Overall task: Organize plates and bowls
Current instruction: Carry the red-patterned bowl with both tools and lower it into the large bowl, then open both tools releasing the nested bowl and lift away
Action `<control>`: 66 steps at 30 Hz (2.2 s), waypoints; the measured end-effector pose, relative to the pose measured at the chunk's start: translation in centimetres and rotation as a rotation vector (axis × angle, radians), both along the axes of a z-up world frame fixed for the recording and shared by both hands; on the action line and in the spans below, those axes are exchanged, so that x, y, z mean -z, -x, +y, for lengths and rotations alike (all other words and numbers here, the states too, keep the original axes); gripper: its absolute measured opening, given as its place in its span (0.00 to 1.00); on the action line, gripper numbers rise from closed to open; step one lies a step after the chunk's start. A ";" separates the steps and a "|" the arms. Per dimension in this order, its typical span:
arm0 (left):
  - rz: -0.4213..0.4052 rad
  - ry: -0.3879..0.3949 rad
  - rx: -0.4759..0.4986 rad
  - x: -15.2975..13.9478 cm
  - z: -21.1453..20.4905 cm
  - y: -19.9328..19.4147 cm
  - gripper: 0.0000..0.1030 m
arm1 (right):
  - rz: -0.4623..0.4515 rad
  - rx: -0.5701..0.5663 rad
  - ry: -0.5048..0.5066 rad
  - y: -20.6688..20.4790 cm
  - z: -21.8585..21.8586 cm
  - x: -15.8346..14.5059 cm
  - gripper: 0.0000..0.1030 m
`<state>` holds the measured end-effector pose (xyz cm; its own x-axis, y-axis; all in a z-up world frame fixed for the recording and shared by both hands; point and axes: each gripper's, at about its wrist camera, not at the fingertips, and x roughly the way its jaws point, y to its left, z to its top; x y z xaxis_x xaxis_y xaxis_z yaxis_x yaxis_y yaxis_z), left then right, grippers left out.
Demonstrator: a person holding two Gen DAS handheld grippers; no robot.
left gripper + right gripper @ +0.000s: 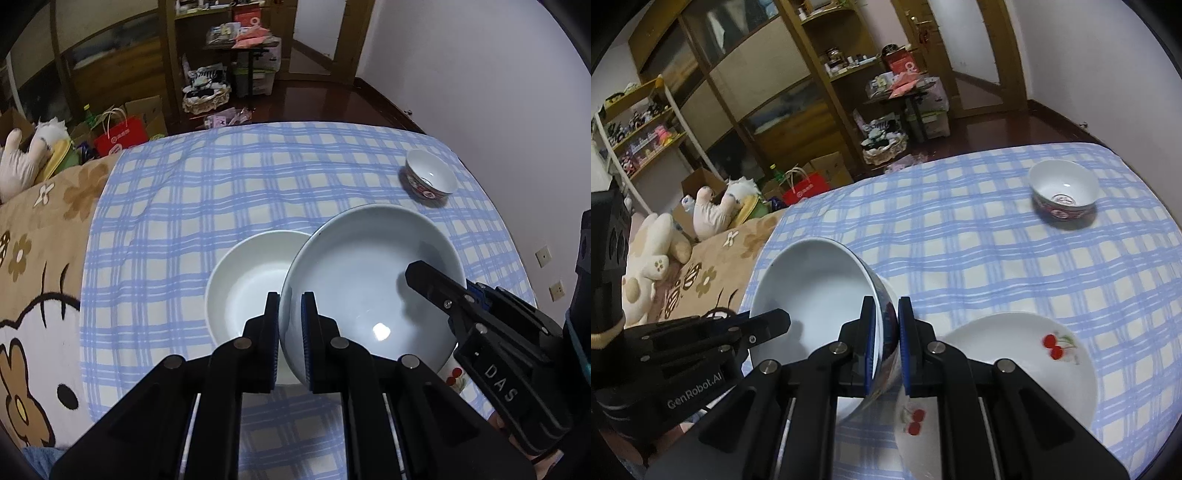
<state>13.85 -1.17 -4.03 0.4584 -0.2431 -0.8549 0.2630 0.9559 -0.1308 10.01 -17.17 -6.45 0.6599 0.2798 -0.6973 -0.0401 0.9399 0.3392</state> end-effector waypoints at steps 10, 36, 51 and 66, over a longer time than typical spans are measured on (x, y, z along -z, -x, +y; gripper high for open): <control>0.013 -0.016 -0.027 2.7 0.9 -0.5 0.13 | 0.070 -0.004 0.001 -1.4 1.6 3.0 0.15; 0.116 0.056 -0.076 8.0 3.5 -2.8 0.13 | 0.138 -0.039 0.068 -3.8 4.0 6.9 0.15; 0.118 0.047 -0.055 8.4 3.1 -2.8 0.13 | 0.132 -0.048 0.089 -3.8 3.8 6.8 0.16; 0.121 0.078 -0.087 7.8 4.5 -2.6 0.15 | 0.131 -0.066 0.052 -2.6 3.2 6.9 0.16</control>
